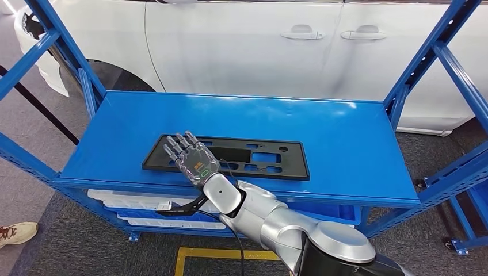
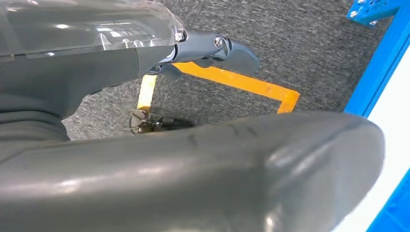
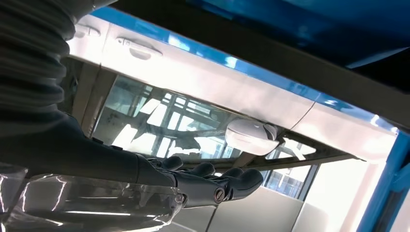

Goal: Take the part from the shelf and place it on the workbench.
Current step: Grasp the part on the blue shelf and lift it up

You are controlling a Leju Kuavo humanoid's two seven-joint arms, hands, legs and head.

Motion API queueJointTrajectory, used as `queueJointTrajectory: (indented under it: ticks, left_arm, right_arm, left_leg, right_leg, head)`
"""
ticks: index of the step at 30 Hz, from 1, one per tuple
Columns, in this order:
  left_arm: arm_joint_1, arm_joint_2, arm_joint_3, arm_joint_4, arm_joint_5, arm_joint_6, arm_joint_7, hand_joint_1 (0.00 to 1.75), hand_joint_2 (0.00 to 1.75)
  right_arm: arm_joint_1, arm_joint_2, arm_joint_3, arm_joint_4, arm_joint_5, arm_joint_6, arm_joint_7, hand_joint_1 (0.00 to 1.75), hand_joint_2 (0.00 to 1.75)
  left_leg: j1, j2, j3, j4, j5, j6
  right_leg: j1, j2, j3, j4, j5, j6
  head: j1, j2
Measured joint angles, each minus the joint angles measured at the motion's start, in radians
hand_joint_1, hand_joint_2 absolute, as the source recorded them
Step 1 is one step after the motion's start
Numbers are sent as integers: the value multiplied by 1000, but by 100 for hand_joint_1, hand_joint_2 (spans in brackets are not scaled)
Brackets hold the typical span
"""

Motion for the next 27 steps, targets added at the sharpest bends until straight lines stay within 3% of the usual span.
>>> queueJointTrajectory:
  ticks: [2,4,6,9,10,11,12,14,16,18,21,23,25,26,27]
  left_arm:
    - [0,0,0,0,0,0,-2,0,0]
    - [1,0,0,0,-1,0,-3,0,0]
    - [0,-1,0,0,-1,0,-3,0,0]
    - [-2,0,0,0,-1,0,-4,0,0]
    - [-2,0,0,0,-1,0,-4,0,0]
    - [-2,0,0,0,-1,0,-4,0,0]
    - [-2,0,0,0,-1,0,-4,0,0]
    - [-3,0,-1,0,-2,-1,-4,0,0]
    - [-4,-2,-3,0,-2,-1,-5,0,0]
    - [-5,-3,-4,0,-2,-2,-6,0,0]
    - [-5,-2,-4,0,2,-2,-7,0,0]
    - [-5,-1,-4,0,5,-2,-7,0,0]
    - [-4,1,-4,0,5,-3,-7,0,0]
    - [-2,1,-4,0,5,-3,-7,0,0]
    - [-1,2,-4,0,6,-3,-7,0,0]
  right_arm:
    - [0,0,2,5,14,9,-1,0,175]
    - [1,0,7,11,30,23,-4,0,175]
    - [1,0,12,17,40,30,-5,0,175]
    - [5,-1,19,26,45,38,-5,0,175]
    - [8,-2,21,30,48,44,-6,0,175]
    - [12,-3,23,34,51,52,-7,0,175]
    - [15,-4,25,38,55,60,-8,0,175]
    - [18,-5,27,47,61,69,-9,0,175]
    - [17,-5,28,53,64,76,-4,0,175]
    - [17,-5,29,59,67,90,12,0,175]
    - [15,-3,25,64,63,112,39,0,175]
    - [13,-2,22,65,58,124,48,0,175]
    - [14,-2,22,67,56,132,52,0,175]
    - [15,-2,22,68,54,136,54,0,175]
    - [16,-2,21,69,52,141,57,0,175]
  left_leg:
    - [-3,2,20,-48,6,13]
    - [-3,-1,17,-49,9,27]
    - [-1,-2,17,-53,13,39]
    - [0,-2,15,-54,14,49]
    - [-1,-2,14,-54,14,49]
    - [-1,-3,14,-54,14,50]
    - [-1,-4,15,-54,14,50]
    - [-2,-7,16,-54,14,49]
    - [-5,-8,15,-53,14,43]
    - [-5,-8,14,-55,15,31]
    - [-4,-7,18,-58,9,15]
    - [-3,-6,-12,18,-39,10]
    - [-2,-6,-73,155,-100,6]
    - [-1,-5,-92,196,-109,4]
    - [-1,-5,-93,198,-98,3]
  right_leg:
    - [5,0,-7,8,-3,9]
    - [6,0,-11,10,-3,17]
    - [3,1,-23,39,-26,29]
    - [-2,4,-104,213,-115,42]
    - [-4,4,-132,270,-133,44]
    - [-5,4,-148,298,-134,44]
    - [-6,4,-143,283,-114,42]
    - [-4,5,-85,157,-43,30]
    - [2,6,-30,39,0,19]
    - [6,7,-19,10,3,14]
    - [0,6,-10,-9,13,1]
    - [-4,3,-2,-21,18,-6]
    - [-2,2,-4,-19,18,-9]
    - [-1,2,-6,-16,17,-10]
    - [0,2,-7,-13,16,-10]
  head:
    - [0,0]
    - [0,0]
    - [0,0]
    - [0,0]
    - [0,0]
    - [0,0]
    - [0,0]
    - [0,0]
    - [0,0]
    - [0,0]
    - [0,0]
    - [0,0]
    - [0,0]
    - [0,0]
    - [0,0]
